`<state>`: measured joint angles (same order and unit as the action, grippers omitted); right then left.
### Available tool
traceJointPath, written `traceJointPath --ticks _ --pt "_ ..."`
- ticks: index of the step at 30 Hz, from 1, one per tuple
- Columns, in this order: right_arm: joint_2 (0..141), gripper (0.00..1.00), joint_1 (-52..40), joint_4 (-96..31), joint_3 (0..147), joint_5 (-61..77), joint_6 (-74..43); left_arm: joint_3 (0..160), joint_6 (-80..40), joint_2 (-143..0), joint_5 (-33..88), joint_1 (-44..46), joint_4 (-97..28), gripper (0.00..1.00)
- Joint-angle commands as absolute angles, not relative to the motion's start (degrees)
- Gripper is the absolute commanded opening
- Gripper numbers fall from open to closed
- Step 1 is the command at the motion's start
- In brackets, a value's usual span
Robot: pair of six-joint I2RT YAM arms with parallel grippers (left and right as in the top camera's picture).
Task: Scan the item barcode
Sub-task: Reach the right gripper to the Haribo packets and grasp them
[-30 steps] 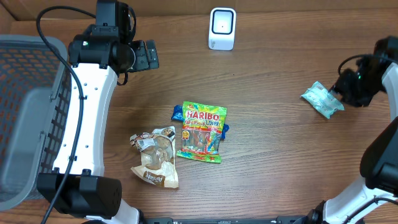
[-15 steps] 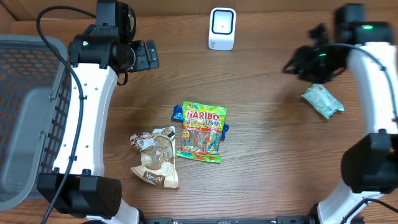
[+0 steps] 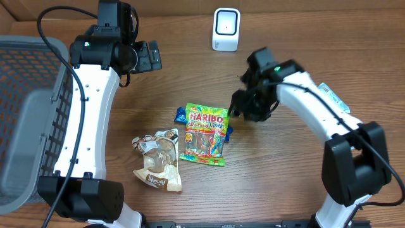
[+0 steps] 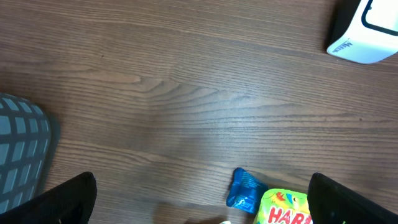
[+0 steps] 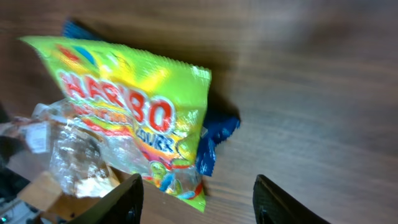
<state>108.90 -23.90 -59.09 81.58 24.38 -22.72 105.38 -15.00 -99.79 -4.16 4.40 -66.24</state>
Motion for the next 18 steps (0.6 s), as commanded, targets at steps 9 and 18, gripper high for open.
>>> traceJointPath --ticks 9,18 --pt "107.83 0.72 -31.35 -49.67 72.62 27.70 -35.14 106.98 -14.79 -100.07 -4.67 4.51 -66.17 1.00" --pt "108.18 0.72 -35.24 -38.02 65.87 25.12 -48.03 106.98 -14.76 -100.07 -4.67 4.51 -66.17 1.00"
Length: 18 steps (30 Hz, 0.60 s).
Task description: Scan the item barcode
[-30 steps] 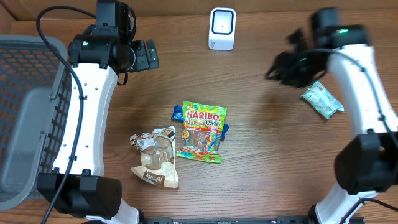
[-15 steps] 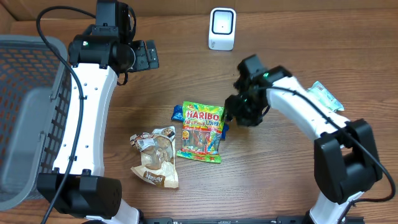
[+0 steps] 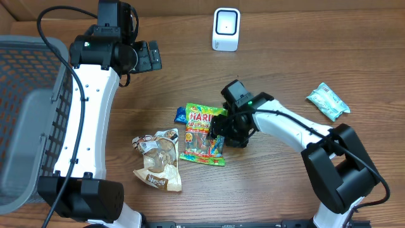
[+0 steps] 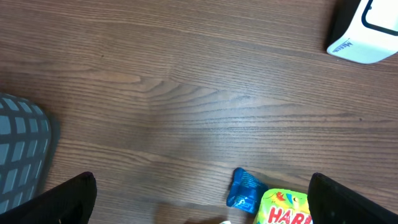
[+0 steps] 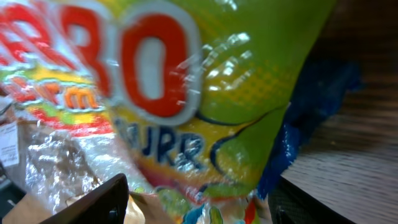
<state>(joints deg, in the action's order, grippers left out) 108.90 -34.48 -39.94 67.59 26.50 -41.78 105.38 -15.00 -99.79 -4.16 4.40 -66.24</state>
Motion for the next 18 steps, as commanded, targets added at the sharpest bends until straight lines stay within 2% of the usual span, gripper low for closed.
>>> traceJointPath --ticks 1,3,6,12,18 --pt "108.29 0.71 -35.40 -36.88 65.28 25.15 -48.42 106.98 -14.76 -100.07 -4.67 4.51 -66.17 1.00" --pt "108.31 0.67 -35.42 -35.33 64.64 25.12 -48.71 107.00 -14.76 -100.07 -4.67 4.51 -66.17 1.00" --pt "108.36 0.55 -35.42 -34.70 64.49 24.80 -49.52 106.98 -14.76 -100.07 -4.67 4.51 -66.17 1.00" --pt "108.33 0.05 -35.40 -34.37 64.51 24.56 -49.47 106.98 -14.76 -100.07 -4.67 4.51 -66.17 1.00" --pt "107.18 0.04 -34.61 -34.02 65.71 29.21 -41.69 106.98 -14.76 -100.07 -4.67 4.51 -66.17 1.00"
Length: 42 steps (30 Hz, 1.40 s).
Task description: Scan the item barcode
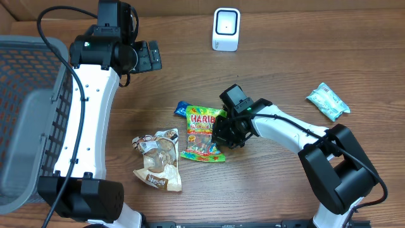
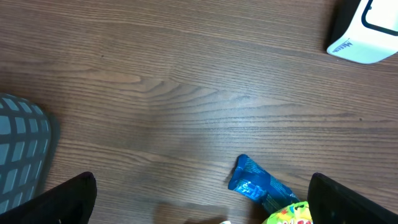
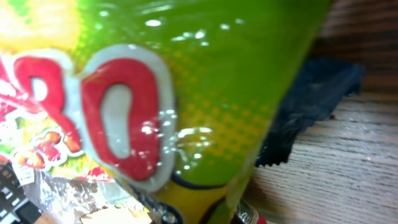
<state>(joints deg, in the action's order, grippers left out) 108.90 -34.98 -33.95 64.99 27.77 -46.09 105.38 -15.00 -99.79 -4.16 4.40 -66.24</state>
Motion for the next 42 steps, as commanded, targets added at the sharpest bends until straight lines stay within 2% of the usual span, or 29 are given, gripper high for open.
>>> traceJointPath --ticks 1,5,9,16,24,33,37,39,40,41,42 --pt "106.30 0.04 -34.37 -34.85 66.17 29.19 -40.25 106.98 -14.76 -100.07 -4.67 4.51 -66.17 1.00" --pt "101.25 0.04 -33.52 -38.96 67.37 24.51 -36.56 106.98 -14.76 -100.07 -4.67 4.51 -66.17 1.00" --pt "94.11 0.04 -33.23 -44.07 68.38 11.90 -34.00 106.98 -14.76 -100.07 -4.67 4.51 -66.17 1.00" --pt "85.82 0.04 -33.26 -54.43 71.53 -20.38 -34.06 106.98 -14.76 -100.07 -4.67 4.51 -66.17 1.00" --pt "90.98 0.04 -33.36 -57.12 71.70 -58.92 -32.08 106.98 -14.76 -100.07 -4.67 4.51 -66.17 1.00" --pt "108.66 0.04 -34.98 -44.69 71.70 -72.03 -3.20 106.98 -14.79 -100.07 -4.67 4.51 -66.17 1.00" --pt "112.46 0.04 -40.77 -45.08 71.70 -71.92 0.30 106.98 -14.76 -100.07 -4.67 4.51 -66.17 1.00" --pt "112.79 0.14 -44.93 -45.89 71.70 -70.26 0.30 106.98 -14.76 -100.07 -4.67 4.51 -66.17 1.00" --pt "112.79 0.33 -47.53 -46.72 71.70 -67.64 0.30 106.98 -14.76 -100.07 -4.67 4.51 -66.17 1.00" --pt "112.79 0.47 -49.78 -47.94 71.72 -64.88 0.30 106.98 -14.76 -100.07 -4.67 4.51 -66.17 1.00" --pt "112.79 0.53 -51.94 -49.43 71.70 -61.98 0.27 106.98 -14.76 -100.07 -4.67 4.51 -66.17 1.00"
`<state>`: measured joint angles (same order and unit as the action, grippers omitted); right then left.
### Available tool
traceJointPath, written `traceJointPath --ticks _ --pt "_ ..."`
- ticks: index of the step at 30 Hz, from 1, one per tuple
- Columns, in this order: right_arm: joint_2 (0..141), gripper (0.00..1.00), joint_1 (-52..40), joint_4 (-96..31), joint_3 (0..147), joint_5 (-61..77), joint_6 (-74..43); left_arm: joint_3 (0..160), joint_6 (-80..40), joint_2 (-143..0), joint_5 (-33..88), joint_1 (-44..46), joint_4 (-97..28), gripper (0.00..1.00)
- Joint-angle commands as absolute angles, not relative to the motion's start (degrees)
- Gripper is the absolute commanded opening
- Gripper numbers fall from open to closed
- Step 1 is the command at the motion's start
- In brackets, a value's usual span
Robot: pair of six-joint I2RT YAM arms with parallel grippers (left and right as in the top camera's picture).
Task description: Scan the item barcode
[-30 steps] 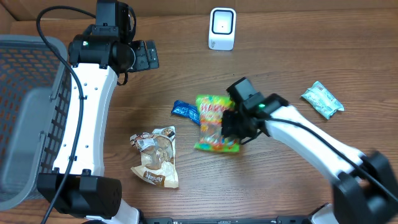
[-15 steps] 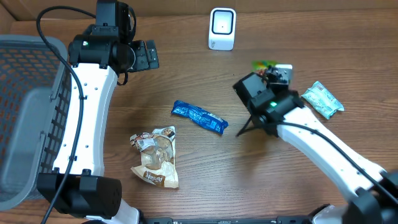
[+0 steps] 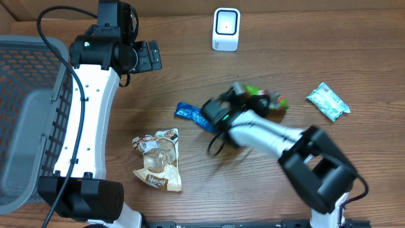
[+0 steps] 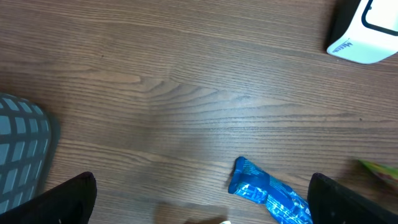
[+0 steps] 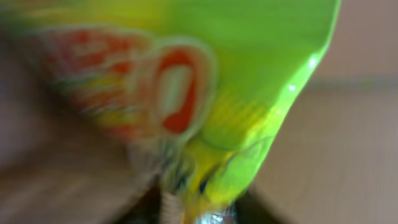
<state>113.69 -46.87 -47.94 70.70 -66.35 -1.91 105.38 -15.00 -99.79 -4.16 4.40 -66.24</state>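
Note:
The green-yellow Haribo bag [image 3: 277,101] is off the table, blurred by motion, right of the table's middle. My right gripper [image 3: 256,100] is shut on its lower edge. In the right wrist view the bag [image 5: 236,81] fills the frame above the gripper [image 5: 199,208]. A sliver of the bag [image 4: 377,167] shows in the left wrist view. The white barcode scanner [image 3: 226,28] stands at the back centre, and its corner [image 4: 367,31] shows in the left wrist view too. My left gripper [image 3: 149,56] hangs open at the back left, nothing between its fingers [image 4: 62,199].
A blue snack packet [image 3: 190,113] lies bare on the wood, also in the left wrist view [image 4: 268,191]. A clear bag of cookies [image 3: 158,158] lies front left. A mint-green packet [image 3: 328,101] lies at the right. A grey mesh basket [image 3: 25,114] stands along the left edge.
My right gripper, then down on the Haribo bag's right edge on the table, now holds the bag in the air further right. The blue packet is fully uncovered. The left arm has not moved.
My right gripper hovered open to the right of the Haribo bag, which lay over the blue packet. Then it was down at the bag's right edge. Then it gripped that edge, with the bag shifted slightly. Now the bag is raised and blurred.

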Motion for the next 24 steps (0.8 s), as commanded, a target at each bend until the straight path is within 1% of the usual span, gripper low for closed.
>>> traceJointPath --ticks 1,2,5,7,10,12,15,18,22,24 --pt "112.79 0.59 -54.28 -51.07 71.70 -58.26 0.27 106.98 -14.76 -100.07 -4.67 4.51 -66.17 1.00" --pt "112.79 0.62 -56.10 -52.31 71.70 -54.89 0.25 106.98 -14.76 -100.07 -4.69 4.51 -66.17 1.00" --pt "112.77 0.61 -60.25 -55.05 71.72 -43.88 -0.95 106.98 -14.76 -100.07 -4.67 4.51 -66.17 1.00" --pt "112.66 0.62 -61.69 -56.75 71.92 -38.59 -5.52 106.98 -14.76 -100.07 -4.67 4.51 -66.17 1.00" --pt "112.03 0.65 -61.21 -61.95 74.89 -34.33 -15.53 106.98 -14.76 -100.07 -4.67 4.51 -66.17 1.00" --pt "110.83 0.65 -59.20 -64.34 77.82 -31.33 -18.11 106.98 -14.76 -100.07 -4.67 4.51 -66.17 1.00" --pt "107.74 0.66 -54.04 -66.30 83.77 -23.77 -18.06 106.98 -14.76 -100.07 -4.67 4.51 -66.17 1.00" --pt "104.68 0.70 -46.96 -67.61 89.14 -16.73 -18.02 107.00 -14.76 -100.07 -4.67 4.51 -66.17 1.00" --pt "102.04 0.77 -33.76 -67.55 92.42 -7.86 -18.00 106.98 -14.76 -100.07 -4.67 4.51 -66.17 1.00" --pt "101.91 0.78 -26.79 -66.87 92.31 -2.04 -17.98 106.98 -14.79 -100.07 -4.67 4.51 -66.17 1.00"
